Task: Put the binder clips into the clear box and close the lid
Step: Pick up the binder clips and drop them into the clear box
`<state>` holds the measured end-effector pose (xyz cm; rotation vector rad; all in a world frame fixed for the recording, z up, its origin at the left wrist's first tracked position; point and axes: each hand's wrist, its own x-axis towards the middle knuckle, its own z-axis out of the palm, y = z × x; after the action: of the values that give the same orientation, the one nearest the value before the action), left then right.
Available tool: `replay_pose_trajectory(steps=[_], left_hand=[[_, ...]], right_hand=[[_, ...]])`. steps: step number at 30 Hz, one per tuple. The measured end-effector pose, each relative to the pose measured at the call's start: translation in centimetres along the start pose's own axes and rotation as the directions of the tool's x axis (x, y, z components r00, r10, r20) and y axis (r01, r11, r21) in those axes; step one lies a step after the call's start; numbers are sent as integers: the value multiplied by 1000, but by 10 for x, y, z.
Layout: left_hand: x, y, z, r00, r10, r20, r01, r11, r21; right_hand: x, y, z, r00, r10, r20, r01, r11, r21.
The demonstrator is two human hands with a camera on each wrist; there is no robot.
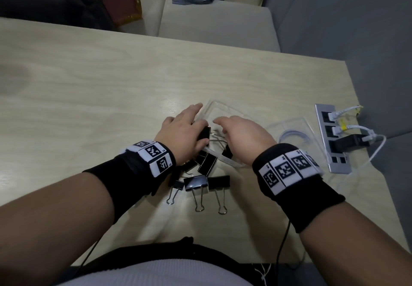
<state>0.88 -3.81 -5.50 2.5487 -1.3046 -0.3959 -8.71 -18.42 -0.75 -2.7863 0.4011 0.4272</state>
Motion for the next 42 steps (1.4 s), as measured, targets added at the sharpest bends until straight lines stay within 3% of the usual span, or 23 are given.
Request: replay_pose_trajectory(steps=[3,7,9,12,14,17,19,26,32,38,42], left_hand=[[-1,-1,1,1000,-6,-8,6,1000,-11],[-3,-3,-1,1000,-17,16,17,1000,-19],[-8,-4,-6,1000,-9,-7,9,1000,-20],[-23,-5,-14,991,61,-122,-60,998,13],[-37,-6,-16,979,183,-88,-176,981,84],[-59,-5,-9,917,381,117,-396,904,163],[-67,-4,-3,873,420,248,-472,855,213],[-64,5,1,865,350,360,-456,848,269],[-62,14,-5,856,347,383,-476,818,322],[-63,14,-4,797,412,442,-559,780,281],[-59,15,-5,775,412,479,-576,772,268]], right_hand=[[-2,4,7,998,62,17,-63,992,109],[-10,10,16,997,22,71,-18,999,-50],[-22,9,21,999,-21,-41,20,1000,-18],[-50,4,29,942,-115,-314,154,983,100],[-68,-1,39,954,-168,-249,189,980,62],[-81,-6,62,981,-181,-66,177,982,-59],[-84,-7,74,988,-156,-3,155,981,-114],[-89,-7,83,994,20,-105,-36,989,-146],[-99,0,75,998,59,-32,-63,991,-118],[-104,5,71,985,148,87,-142,987,-78],[-108,12,63,989,145,17,-144,989,-47]])
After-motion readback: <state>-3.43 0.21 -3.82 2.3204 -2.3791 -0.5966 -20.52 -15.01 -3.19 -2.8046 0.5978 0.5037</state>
